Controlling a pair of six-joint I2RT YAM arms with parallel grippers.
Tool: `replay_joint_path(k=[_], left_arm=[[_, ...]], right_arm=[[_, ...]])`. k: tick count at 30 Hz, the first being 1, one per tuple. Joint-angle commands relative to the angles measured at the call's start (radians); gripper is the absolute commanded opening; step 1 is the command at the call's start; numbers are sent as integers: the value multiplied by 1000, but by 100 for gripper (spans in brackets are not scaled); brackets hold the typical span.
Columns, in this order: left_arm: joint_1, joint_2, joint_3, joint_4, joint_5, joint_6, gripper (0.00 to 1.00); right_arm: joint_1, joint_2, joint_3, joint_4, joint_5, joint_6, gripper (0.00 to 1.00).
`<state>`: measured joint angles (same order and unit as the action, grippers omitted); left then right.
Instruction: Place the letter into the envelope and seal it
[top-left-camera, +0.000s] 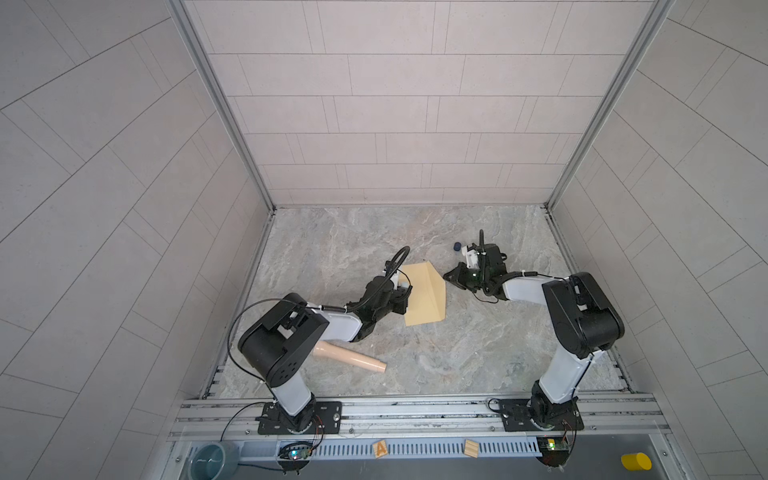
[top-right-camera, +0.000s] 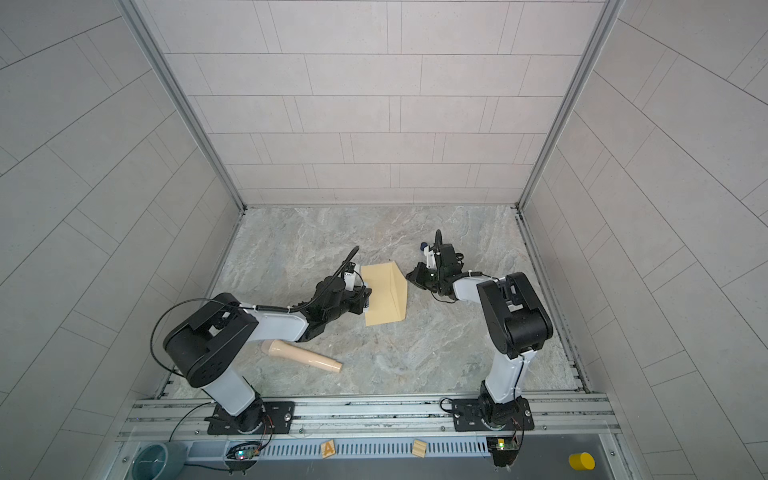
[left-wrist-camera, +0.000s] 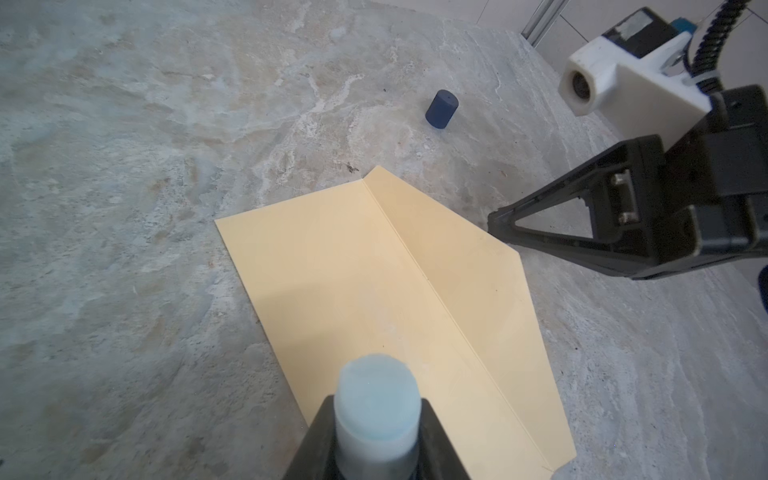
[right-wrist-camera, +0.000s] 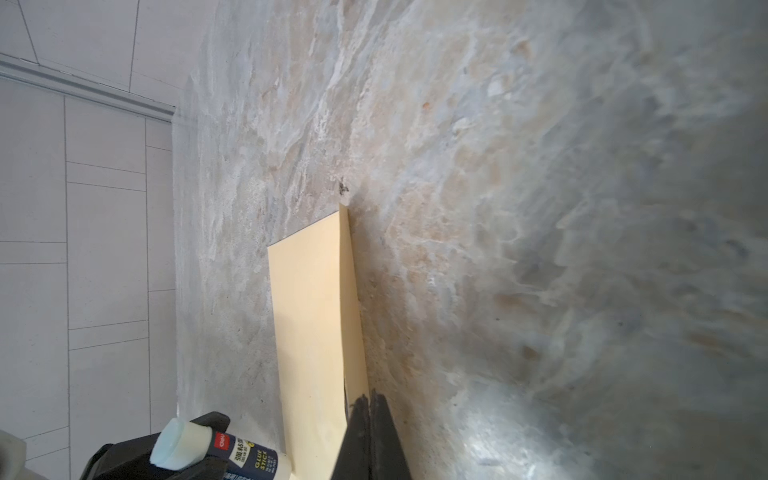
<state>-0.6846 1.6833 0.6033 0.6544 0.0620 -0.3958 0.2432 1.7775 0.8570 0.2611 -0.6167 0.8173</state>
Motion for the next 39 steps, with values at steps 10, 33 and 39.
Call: replay_joint_path(k=[10,33,39], left_arm=[[12,38,-2,44,13,-12,0],[25,50,-10,54,25,-18,0],[29,52,-11,57,28,-20,0]], right_arm=[[62,34,-8,61,-23,48,0],[164,138,18,117,-10,100,0],[182,158,27,110,0,98,0]])
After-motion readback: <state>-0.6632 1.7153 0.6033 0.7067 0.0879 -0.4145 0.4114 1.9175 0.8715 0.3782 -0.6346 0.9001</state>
